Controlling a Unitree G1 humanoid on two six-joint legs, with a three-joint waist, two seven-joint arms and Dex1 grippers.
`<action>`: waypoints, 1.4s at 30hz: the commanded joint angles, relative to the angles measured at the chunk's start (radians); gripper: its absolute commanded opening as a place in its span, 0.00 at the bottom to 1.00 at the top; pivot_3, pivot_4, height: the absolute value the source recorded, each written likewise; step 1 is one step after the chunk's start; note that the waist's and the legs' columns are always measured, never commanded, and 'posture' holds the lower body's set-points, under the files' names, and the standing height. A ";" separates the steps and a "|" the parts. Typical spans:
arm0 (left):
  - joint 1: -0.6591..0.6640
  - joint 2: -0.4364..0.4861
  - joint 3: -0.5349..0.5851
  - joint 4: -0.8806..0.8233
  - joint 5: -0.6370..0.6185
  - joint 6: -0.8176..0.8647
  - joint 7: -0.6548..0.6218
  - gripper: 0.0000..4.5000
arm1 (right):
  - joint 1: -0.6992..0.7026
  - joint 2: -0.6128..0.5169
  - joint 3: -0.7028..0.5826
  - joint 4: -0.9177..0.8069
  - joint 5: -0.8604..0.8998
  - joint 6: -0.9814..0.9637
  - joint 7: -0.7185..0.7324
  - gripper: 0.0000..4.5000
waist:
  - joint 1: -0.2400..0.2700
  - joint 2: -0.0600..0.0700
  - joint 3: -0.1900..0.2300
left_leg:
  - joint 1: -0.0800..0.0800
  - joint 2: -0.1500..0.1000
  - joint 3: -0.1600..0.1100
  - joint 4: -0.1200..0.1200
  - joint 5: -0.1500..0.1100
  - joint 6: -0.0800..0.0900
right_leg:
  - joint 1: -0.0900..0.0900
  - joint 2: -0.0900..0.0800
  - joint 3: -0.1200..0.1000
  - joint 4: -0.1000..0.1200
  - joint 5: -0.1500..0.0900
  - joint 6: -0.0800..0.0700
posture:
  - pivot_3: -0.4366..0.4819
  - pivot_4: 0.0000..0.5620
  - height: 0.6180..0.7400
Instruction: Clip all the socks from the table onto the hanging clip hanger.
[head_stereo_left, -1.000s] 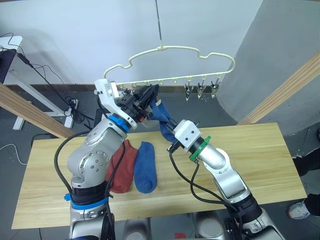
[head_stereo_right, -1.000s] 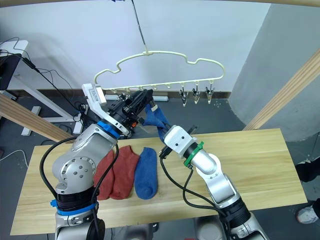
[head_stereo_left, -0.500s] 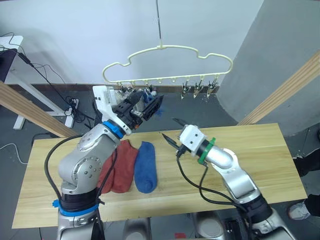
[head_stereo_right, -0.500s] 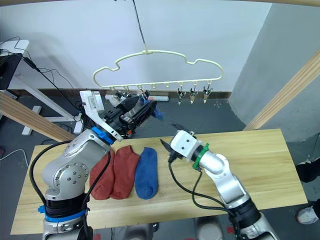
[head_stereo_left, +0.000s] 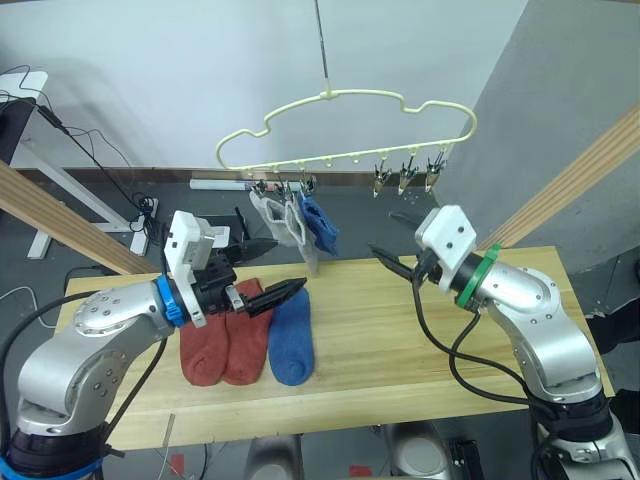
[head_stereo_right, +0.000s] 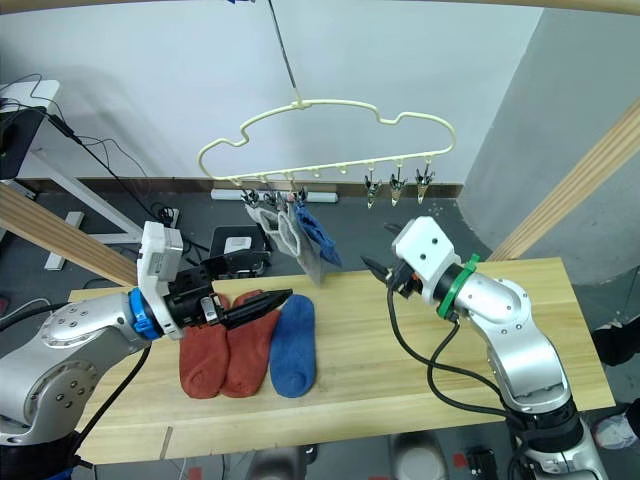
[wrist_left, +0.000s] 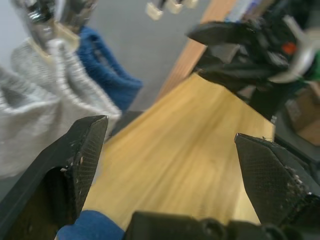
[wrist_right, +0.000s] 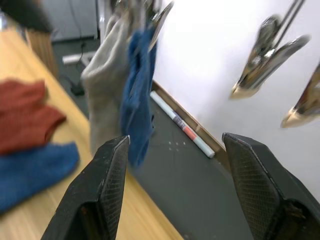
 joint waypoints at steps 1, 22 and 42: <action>0.000 0.028 0.039 -0.049 -0.033 -0.026 -0.050 1.00 | -0.064 0.044 -0.023 -0.043 0.034 0.073 -0.061 0.68 | 0.000 0.000 0.000 | 0.000 0.000 0.000 0.000 0.000 0.000 | 0.000 0.000 0.000 0.000 0.000 0.000 | 0.28 0.56 1.00; -0.080 -0.022 -0.032 -0.024 0.028 -0.057 -0.017 1.00 | -0.178 0.128 -0.023 0.040 0.033 0.174 -0.236 0.42 | 0.019 0.000 -0.001 | -0.012 0.000 0.000 0.002 0.001 -0.001 | -0.011 0.000 -0.002 0.002 0.001 -0.001 | 0.30 0.52 1.00; -0.112 -0.023 -0.045 0.002 0.015 -0.042 -0.035 1.00 | -0.215 0.184 0.015 -0.012 0.054 0.189 -0.262 0.42 | 0.016 0.000 -0.002 | -0.012 0.000 0.001 0.003 0.001 -0.001 | -0.011 0.000 -0.002 0.003 0.001 -0.001 | 0.28 0.51 1.00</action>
